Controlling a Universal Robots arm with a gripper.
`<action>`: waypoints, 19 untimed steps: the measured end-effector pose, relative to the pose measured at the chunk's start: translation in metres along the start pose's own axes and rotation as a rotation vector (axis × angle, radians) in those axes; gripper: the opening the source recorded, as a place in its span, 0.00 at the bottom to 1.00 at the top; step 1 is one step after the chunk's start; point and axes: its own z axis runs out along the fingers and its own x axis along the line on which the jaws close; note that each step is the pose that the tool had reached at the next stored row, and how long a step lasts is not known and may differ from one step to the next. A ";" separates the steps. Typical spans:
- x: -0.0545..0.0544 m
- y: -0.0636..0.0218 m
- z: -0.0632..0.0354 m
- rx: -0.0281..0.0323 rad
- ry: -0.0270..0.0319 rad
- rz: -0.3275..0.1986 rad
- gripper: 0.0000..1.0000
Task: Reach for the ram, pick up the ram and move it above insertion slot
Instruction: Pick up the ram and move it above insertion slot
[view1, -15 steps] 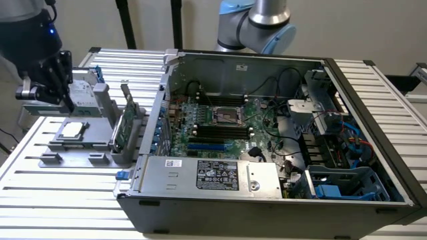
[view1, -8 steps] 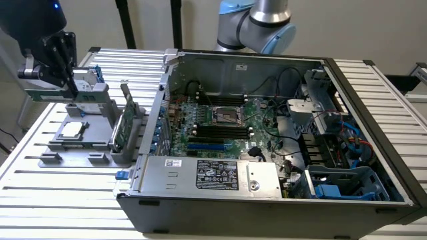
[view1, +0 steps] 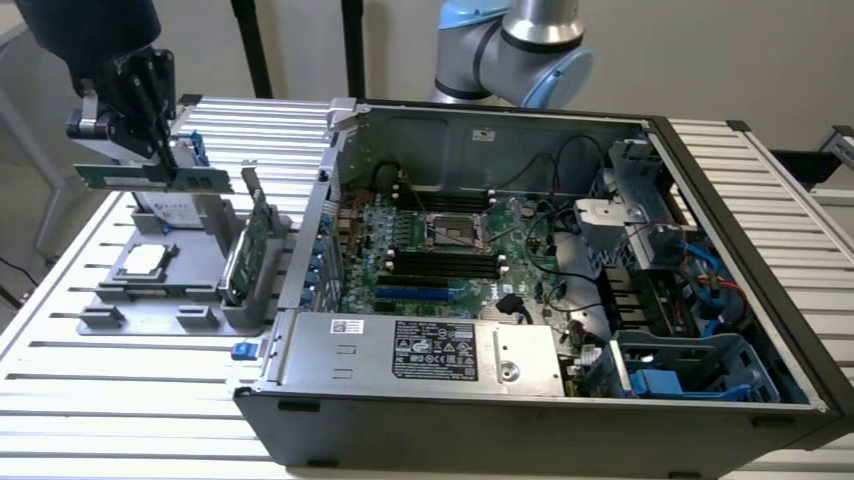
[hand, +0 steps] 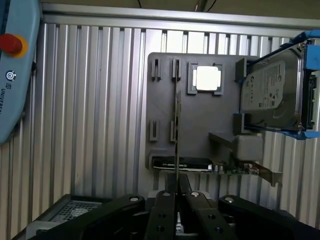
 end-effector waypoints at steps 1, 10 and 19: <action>-0.001 -0.0024 -0.0003 -0.0001 0.0000 0.000 0.14; -0.012 -0.0266 -0.0021 0.0000 -0.0001 0.000 0.14; -0.017 -0.0589 -0.0040 0.0000 -0.0010 0.000 0.14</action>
